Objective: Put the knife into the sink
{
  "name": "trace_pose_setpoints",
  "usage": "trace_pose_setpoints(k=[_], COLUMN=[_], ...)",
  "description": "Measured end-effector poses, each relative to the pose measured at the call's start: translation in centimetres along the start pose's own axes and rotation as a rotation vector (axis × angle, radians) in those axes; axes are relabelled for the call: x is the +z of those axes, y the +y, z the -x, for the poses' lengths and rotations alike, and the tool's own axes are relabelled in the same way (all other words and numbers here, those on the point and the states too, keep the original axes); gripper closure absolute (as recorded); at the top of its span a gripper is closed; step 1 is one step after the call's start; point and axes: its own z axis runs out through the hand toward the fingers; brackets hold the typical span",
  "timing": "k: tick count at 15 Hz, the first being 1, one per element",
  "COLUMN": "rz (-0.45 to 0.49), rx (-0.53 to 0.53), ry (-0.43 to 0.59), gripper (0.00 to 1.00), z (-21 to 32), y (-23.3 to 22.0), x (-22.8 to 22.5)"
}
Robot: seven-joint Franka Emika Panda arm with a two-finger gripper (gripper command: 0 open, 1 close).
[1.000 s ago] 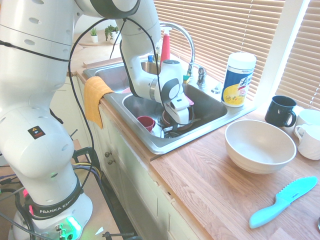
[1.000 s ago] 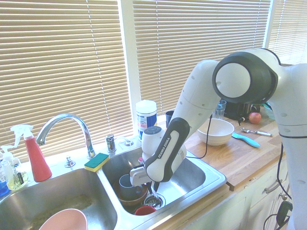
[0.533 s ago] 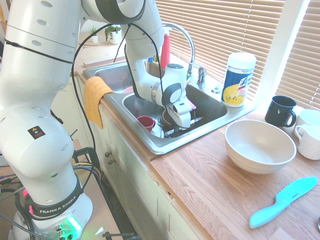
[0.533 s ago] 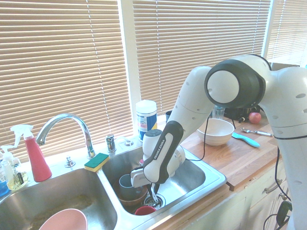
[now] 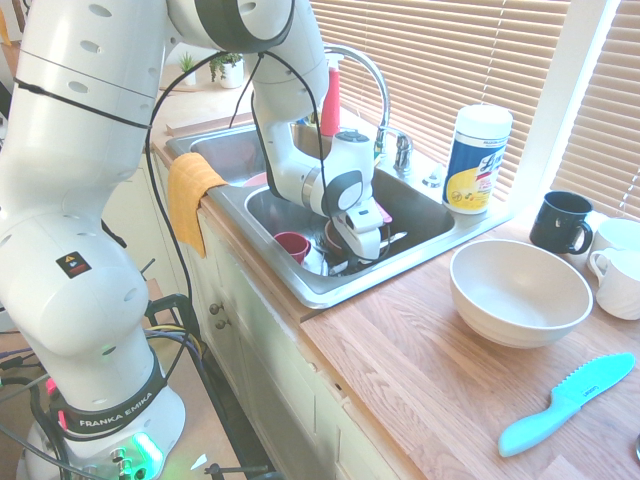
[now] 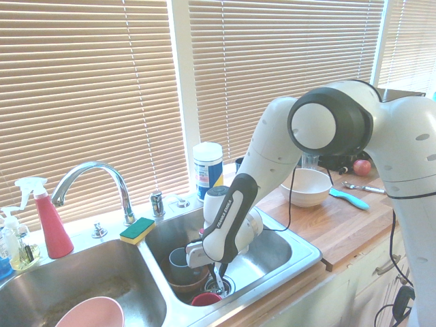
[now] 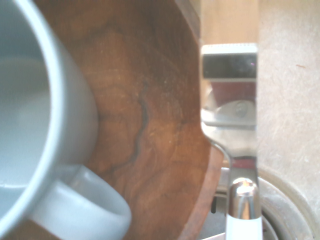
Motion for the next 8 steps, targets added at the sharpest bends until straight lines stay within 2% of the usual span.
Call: trace_pose_setpoints(k=[8], rz=[0.003], rx=[-0.007], ry=[0.019], gripper=[0.0], z=[-0.7], y=[0.5], x=[-0.9])
